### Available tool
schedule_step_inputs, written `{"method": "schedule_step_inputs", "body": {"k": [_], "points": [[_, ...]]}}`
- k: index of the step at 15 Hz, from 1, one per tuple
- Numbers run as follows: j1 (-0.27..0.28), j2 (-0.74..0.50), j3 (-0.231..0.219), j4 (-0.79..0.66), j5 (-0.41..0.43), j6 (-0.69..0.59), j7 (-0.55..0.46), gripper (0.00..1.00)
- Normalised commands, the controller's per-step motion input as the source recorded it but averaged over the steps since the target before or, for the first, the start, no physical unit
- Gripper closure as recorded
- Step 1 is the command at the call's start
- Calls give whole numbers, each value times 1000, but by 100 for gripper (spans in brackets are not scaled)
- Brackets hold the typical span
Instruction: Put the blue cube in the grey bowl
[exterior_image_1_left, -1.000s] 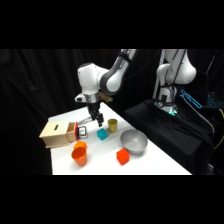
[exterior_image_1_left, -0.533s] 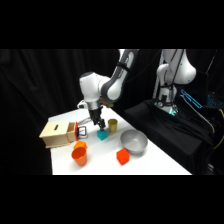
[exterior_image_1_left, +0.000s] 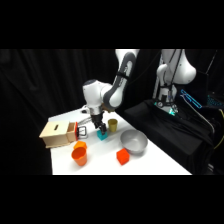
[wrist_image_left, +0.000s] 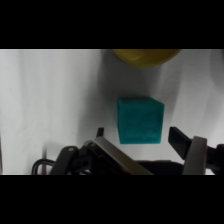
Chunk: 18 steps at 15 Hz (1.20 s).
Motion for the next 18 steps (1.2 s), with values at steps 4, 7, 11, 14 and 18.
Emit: {"method": "schedule_step_inputs", "body": {"k": [4,7,11,14,18], "points": [[-124,29,118,-127,-22,300,-99,0],[-131,24,120,-93,-33,291,-78,0],[-104,1,97,-77,-64,259,-31,34],[-68,-45,75,-88,-99,204,13,60],[6,-150,-14,-78,-144,21,117,73]]}}
